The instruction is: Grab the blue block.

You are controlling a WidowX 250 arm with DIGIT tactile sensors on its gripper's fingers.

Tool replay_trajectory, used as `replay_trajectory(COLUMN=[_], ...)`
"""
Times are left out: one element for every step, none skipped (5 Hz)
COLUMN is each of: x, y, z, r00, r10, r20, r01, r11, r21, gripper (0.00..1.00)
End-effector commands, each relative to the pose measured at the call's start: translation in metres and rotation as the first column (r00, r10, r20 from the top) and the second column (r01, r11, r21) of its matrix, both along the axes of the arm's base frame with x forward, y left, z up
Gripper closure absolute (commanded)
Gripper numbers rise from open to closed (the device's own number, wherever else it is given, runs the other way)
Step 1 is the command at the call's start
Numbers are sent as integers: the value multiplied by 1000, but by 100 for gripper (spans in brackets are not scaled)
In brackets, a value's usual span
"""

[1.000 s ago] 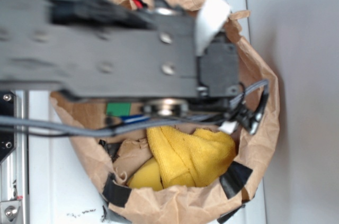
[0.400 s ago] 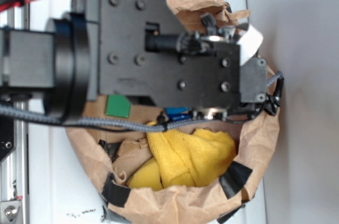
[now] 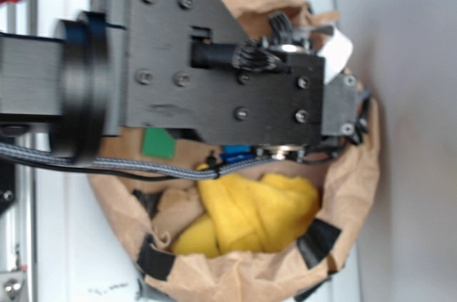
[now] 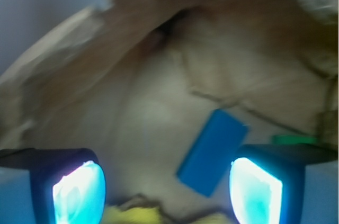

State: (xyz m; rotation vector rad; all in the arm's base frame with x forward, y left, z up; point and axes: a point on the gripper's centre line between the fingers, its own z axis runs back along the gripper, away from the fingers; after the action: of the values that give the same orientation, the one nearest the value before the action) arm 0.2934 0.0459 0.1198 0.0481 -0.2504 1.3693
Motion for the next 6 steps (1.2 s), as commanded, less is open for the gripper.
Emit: replay_trajectory(x=[29, 46, 52, 52, 52, 41], y=[8, 7, 5, 5, 5, 1], z=[-1, -24, -27, -27, -27, -14], r00=[998, 997, 997, 997, 997, 996], r10=[41, 50, -41, -41, -41, -44], r20=[55, 52, 71, 71, 71, 72], r01=[-45, -54, 37, 37, 37, 40], r11=[996, 994, 997, 997, 997, 997], r21=[75, 92, 61, 61, 61, 62], gripper=[0, 0, 0, 0, 0, 0])
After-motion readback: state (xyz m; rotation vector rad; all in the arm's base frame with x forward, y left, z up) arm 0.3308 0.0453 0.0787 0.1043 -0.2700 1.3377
